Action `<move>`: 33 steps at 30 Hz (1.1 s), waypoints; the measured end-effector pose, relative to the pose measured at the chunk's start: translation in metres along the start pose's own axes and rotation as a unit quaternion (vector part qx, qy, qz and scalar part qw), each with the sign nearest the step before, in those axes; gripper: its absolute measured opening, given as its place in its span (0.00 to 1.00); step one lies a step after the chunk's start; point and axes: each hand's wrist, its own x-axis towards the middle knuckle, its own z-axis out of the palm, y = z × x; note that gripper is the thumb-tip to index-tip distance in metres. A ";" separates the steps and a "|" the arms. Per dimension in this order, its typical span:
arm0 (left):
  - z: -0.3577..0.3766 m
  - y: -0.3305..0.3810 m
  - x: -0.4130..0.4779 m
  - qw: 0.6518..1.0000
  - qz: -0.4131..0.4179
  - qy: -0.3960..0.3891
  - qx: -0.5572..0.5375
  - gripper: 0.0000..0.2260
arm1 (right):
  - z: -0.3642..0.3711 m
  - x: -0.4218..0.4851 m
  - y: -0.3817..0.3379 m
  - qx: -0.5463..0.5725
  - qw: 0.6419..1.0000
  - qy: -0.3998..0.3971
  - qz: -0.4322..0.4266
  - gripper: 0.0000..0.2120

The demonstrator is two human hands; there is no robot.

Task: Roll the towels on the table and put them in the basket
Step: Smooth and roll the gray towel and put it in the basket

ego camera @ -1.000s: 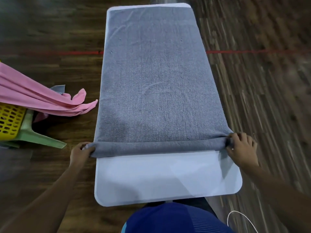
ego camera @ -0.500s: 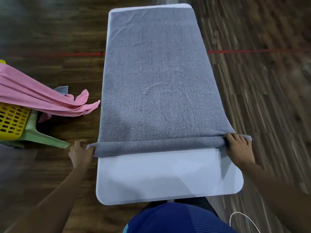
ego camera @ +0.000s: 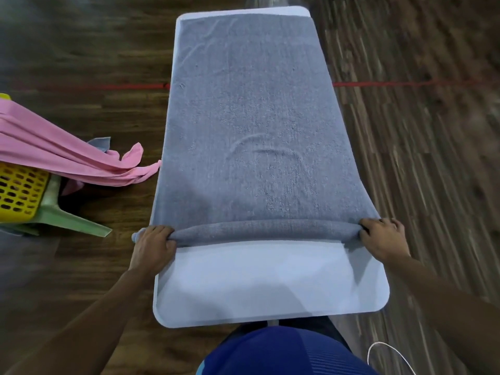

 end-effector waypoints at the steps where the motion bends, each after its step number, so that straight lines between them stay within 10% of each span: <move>1: -0.002 -0.001 0.003 1.000 -0.008 -0.013 0.020 0.13 | -0.001 0.001 0.000 -0.006 1.000 -0.003 0.009 0.13; 6: 0.002 0.006 0.012 0.995 -0.063 0.049 0.054 0.08 | 0.005 0.004 -0.008 0.054 0.992 0.117 0.008 0.09; 14: 0.021 0.011 -0.006 0.998 -0.018 0.005 0.064 0.25 | 0.022 -0.014 -0.019 0.053 0.992 0.085 -0.082 0.22; 20: 0.004 0.006 0.015 0.992 -0.018 -0.005 0.121 0.08 | 0.005 0.001 -0.017 0.017 0.996 0.074 -0.044 0.11; 25: -0.007 0.011 0.019 0.973 -0.073 -0.094 0.196 0.15 | -0.005 0.004 -0.021 -0.017 1.000 0.016 0.005 0.15; 33: -0.001 0.015 0.013 0.998 -0.024 0.055 -0.003 0.04 | 0.009 -0.001 -0.026 0.086 0.989 0.098 -0.073 0.09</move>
